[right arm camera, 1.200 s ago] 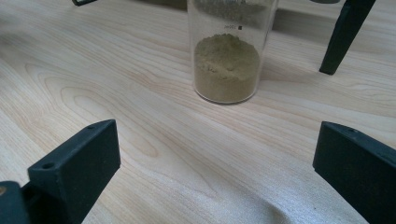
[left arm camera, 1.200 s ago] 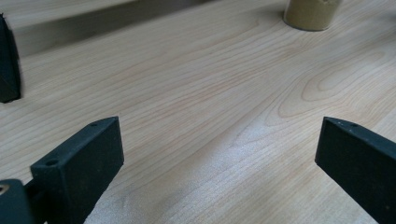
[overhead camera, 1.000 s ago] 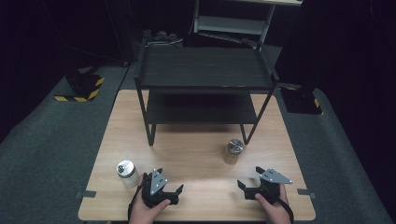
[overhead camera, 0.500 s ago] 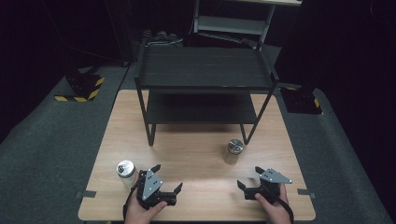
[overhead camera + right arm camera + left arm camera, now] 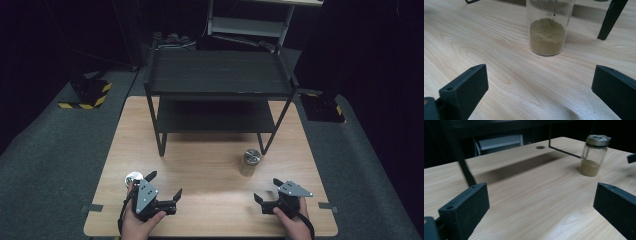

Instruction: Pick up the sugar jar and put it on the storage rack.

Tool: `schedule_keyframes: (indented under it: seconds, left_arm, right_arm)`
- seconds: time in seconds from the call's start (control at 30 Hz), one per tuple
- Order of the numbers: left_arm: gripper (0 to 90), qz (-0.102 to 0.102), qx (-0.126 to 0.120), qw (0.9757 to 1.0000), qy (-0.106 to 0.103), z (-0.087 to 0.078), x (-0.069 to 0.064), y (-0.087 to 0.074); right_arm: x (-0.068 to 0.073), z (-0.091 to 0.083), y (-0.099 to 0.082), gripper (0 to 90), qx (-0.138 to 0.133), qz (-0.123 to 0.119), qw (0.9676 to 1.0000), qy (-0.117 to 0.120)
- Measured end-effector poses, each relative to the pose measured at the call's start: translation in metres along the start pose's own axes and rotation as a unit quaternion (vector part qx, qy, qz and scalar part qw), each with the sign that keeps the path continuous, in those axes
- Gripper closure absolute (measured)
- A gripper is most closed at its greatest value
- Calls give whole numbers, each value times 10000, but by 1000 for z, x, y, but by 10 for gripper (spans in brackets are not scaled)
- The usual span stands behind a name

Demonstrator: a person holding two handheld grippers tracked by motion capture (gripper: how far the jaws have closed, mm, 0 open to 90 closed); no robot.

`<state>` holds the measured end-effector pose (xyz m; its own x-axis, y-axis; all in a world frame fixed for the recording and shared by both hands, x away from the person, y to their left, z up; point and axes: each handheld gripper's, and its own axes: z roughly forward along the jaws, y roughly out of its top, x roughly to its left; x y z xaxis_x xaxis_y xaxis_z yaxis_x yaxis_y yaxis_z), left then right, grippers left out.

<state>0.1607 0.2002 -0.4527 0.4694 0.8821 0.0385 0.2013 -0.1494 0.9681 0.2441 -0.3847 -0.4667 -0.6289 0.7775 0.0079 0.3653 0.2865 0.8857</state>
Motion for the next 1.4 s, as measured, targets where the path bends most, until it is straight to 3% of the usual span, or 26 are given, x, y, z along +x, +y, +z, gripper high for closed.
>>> schedule_keyframes:
  seconds: [0.37,0.67,0.87,1.07,1.27,1.4]
  left_arm:
    - [6,-116,-107,9980,605,-22,16,-3]
    - [6,-305,28,9952,927,-29,26,-12]
    - [6,-332,171,9945,983,-30,29,-21]
    - [10,-439,126,9944,949,-29,34,-34]
    - [57,-722,104,9930,927,-26,39,-44]
    - [101,-646,51,9937,916,-26,40,-46]
  right_arm:
    - [1,0,0,4,-8,-23,10000,-13]
    - [1,0,-1,4,-12,18,10000,-34]
    - [-1,-1,-1,4,-19,35,10000,-43]
    - [-3,-2,-1,4,-1,30,10000,-32]
    - [-4,-2,-1,4,5,26,10000,-7]
    - [-4,-2,-1,4,16,21,10000,-1]
